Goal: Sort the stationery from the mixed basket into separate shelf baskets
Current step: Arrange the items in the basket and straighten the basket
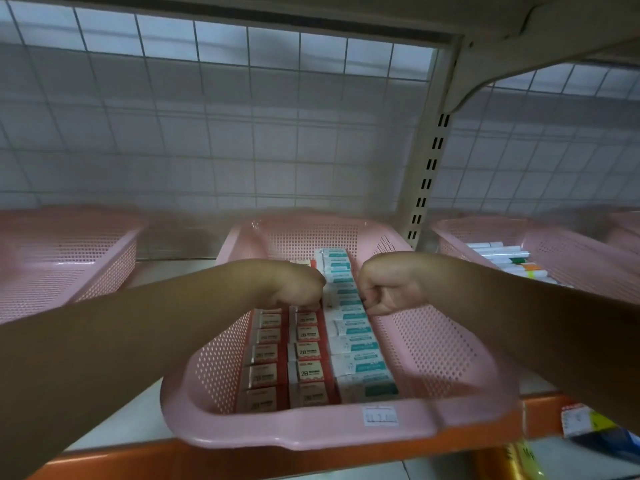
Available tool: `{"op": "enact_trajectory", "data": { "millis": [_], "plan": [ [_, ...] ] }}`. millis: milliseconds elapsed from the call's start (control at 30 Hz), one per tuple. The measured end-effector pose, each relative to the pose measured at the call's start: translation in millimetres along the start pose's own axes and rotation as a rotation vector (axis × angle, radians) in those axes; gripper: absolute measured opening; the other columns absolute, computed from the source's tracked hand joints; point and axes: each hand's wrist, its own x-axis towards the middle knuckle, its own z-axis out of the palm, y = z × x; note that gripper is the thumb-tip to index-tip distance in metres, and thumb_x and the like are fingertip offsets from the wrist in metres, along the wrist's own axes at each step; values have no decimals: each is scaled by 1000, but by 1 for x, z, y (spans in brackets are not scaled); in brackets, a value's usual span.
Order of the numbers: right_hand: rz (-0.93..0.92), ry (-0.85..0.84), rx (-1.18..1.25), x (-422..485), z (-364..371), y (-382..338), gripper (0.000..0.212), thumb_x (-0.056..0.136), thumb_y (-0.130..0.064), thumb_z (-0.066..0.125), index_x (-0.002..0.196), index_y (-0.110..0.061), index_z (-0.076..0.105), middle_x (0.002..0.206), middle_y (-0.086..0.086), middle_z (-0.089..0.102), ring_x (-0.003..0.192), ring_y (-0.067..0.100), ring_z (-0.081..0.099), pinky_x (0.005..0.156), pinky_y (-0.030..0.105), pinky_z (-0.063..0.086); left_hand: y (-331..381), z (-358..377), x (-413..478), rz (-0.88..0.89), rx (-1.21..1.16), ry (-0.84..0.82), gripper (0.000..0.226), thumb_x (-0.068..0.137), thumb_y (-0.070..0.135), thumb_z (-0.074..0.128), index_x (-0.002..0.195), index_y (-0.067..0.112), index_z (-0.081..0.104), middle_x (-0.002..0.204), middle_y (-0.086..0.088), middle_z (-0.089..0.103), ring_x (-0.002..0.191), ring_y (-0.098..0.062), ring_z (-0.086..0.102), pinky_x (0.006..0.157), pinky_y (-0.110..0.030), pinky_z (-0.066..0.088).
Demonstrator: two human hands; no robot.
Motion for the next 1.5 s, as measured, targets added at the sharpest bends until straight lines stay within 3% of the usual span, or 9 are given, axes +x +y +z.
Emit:
{"op": "enact_trajectory", "data": {
  "millis": [133, 367, 500, 733, 967, 1100, 1233, 1333, 1500],
  "plan": [
    [114, -88, -123, -21, -2, 2, 30, 83, 17, 27, 97, 3, 50, 105, 21, 59, 114, 32, 57, 83, 33, 51, 3, 1, -17, 12, 20, -36, 37, 96, 7, 40, 131, 5, 49, 126, -10, 58, 111, -25, 60, 86, -29, 51],
    [38, -82, -167, -36, 13, 14, 57, 81, 21, 19, 126, -4, 44, 110, 19, 59, 119, 34, 53, 90, 38, 47, 5, 15, -29, 58, 99, -44, 50, 95, 8, 42, 144, 9, 30, 149, -6, 32, 131, -19, 40, 104, -29, 39],
    [36, -33, -334, -47, 13, 17, 45, 82, 19, 21, 115, 0, 46, 122, 29, 56, 112, 39, 58, 94, 39, 49, 2, 15, -36, 24, 117, -21, 38, 93, 17, 51, 131, 12, 49, 128, -4, 54, 106, -17, 57, 90, -30, 50],
    [70, -30, -630, -63, 21, 22, 55, 79, 15, 23, 131, 10, 40, 112, 30, 61, 58, 19, 64, 58, 21, 55, 15, 31, -47, 26, 215, -25, 65, 89, 23, 59, 146, 16, 27, 141, -1, 46, 117, -9, 44, 86, -19, 32],
    [61, -93, -675, -71, 18, 30, 54, 79, 16, 25, 127, -2, 42, 78, 14, 53, 55, 12, 51, 43, 14, 43, 8, 34, -54, 58, 260, -35, 56, 92, 26, 55, 143, 15, 36, 143, -1, 42, 115, -11, 41, 90, -17, 33],
    [65, -84, -590, -72, 20, 33, 60, 81, 17, 24, 136, -2, 38, 125, 26, 55, 59, 9, 50, 47, 13, 46, -3, 36, -50, 79, 133, -63, 60, 91, 24, 57, 145, 22, 30, 146, 5, 39, 118, -3, 39, 77, -6, 28],
    [109, -91, -703, -70, 19, 25, 56, 81, 18, 27, 135, 8, 37, 73, 22, 53, 39, 10, 47, 39, 14, 44, -12, 28, -47, 99, 109, -124, 57, 92, 25, 56, 144, 24, 34, 139, 7, 46, 110, -2, 45, 79, -8, 37],
    [17, 42, -963, -65, 26, 10, 39, 88, 10, 42, 127, 6, 47, 85, 20, 67, 65, 24, 66, 57, 22, 55, -19, 7, -45, 88, 183, 5, 49, 94, 15, 48, 141, 18, 37, 140, 1, 46, 129, -17, 42, 107, -32, 34],
    [-138, 348, -1053, -31, 29, -9, 11, 94, -11, 42, 98, -4, 49, 77, 9, 53, 59, 20, 54, 50, 25, 47, -23, -7, -29, 1, 545, 261, 34, 97, 19, 39, 129, 11, 49, 128, -5, 54, 115, -21, 51, 98, -31, 38]
  ]
}}
